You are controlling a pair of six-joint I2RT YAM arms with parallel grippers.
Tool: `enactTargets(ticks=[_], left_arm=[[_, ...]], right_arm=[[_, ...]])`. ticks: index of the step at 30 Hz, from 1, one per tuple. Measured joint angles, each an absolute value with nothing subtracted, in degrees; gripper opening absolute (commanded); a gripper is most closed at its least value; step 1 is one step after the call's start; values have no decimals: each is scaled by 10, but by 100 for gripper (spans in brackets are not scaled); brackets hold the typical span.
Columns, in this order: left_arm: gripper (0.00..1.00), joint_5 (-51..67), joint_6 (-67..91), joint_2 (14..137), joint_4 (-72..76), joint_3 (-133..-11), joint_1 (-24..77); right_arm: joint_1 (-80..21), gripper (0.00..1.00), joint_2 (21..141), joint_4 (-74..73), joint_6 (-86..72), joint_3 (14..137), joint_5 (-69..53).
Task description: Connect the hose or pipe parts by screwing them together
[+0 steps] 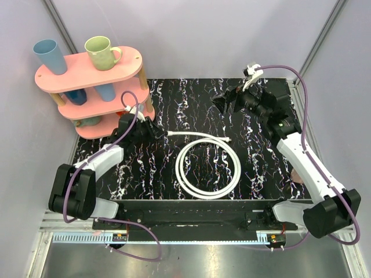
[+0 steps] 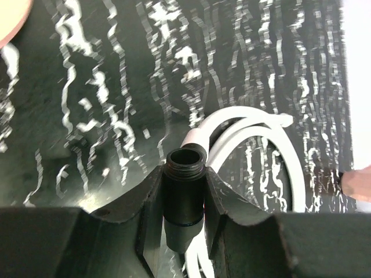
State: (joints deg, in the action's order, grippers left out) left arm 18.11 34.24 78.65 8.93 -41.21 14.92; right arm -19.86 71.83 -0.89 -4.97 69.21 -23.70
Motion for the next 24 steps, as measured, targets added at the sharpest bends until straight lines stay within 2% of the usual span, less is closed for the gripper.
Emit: enactTargets(ticks=[6,7,9,11,13,15,17,24], left_arm=[[25,181,364,811,52,-401,113],[37,183,369,819,50,-401,110],[42,189,378,834,40,-401,106],[54,186,381,837,22,-401,104],[61,175,380,835,-5,-404,102],[64,150,375,827,-43,-413,101],[99,119,372,810,-76,-425,100],[99,51,343,686,-150,-468,99]], right_arm=[[-199,100,698,-49,-100,686,-228],[-199,100,701,-64,-107,691,-223],[-199,100,716,-100,-119,709,-212],[-199,100,731,-130,-128,723,-199],[-199,100,743,-174,-136,734,-184],[-199,100,744,-198,-140,737,-173],[-199,100,742,-232,-149,739,-160],[-199,100,668,-310,-196,730,-130]])
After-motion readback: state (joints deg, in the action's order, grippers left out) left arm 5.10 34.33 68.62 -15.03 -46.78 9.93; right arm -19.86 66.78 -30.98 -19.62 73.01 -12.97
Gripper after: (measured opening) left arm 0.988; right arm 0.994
